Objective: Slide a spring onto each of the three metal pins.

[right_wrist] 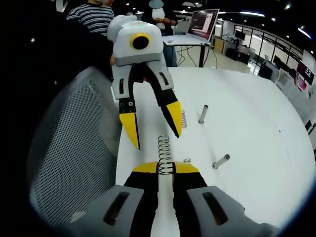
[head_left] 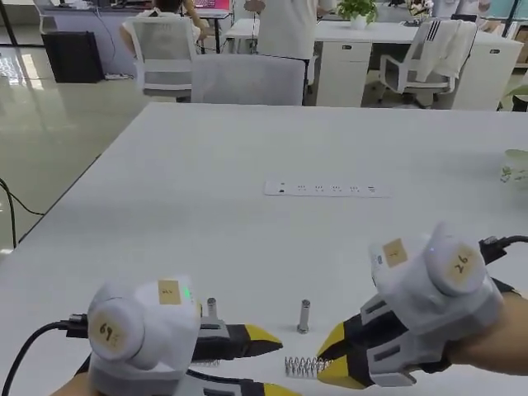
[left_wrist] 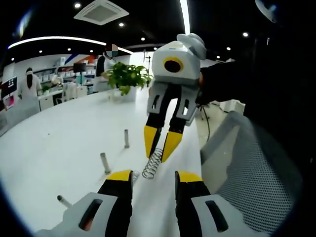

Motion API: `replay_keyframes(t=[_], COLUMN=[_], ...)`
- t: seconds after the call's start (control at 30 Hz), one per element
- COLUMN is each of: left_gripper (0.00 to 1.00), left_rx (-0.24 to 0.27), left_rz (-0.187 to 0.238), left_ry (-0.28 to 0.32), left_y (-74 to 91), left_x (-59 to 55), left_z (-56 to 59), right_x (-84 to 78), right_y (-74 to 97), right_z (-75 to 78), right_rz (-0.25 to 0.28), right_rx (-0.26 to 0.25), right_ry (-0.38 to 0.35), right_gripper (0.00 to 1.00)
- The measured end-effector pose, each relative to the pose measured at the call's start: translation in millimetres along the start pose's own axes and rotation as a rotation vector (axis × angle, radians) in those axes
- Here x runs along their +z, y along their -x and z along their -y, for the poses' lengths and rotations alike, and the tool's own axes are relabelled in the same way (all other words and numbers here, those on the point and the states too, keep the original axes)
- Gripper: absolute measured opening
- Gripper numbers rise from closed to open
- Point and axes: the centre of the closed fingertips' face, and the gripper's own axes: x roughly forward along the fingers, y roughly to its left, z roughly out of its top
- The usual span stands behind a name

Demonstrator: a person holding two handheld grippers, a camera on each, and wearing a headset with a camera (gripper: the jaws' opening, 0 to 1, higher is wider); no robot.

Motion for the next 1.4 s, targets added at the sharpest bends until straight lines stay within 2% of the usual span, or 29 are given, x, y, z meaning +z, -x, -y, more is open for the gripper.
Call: replay_keyframes(t=[0.63,0.87,1.4], left_gripper=[0.05,0.03,0.02], left_rx=[-0.028,-0.027,-0.025], left_rz=[-0.023,-0.037,-0.021], left_ry=[-0.057,-0.076,-0.103], left_y=[-2.2,-3.0,-2.8], left_x=[-4.4,-6.4,-1.4], left_z=[6.3,7.6,9.2], right_x=[2.6,5.0,15.8], right_y=[-3.2,-0.4,10.1], right_z=[-11.8,-13.1,-13.6], right_rz=[-0.027,-0.028,-0.031], right_rx=[0.047,0.047,0.029], right_ry=[0.029,0.034,0.057], right_gripper=[0.07,0.07,0.07])
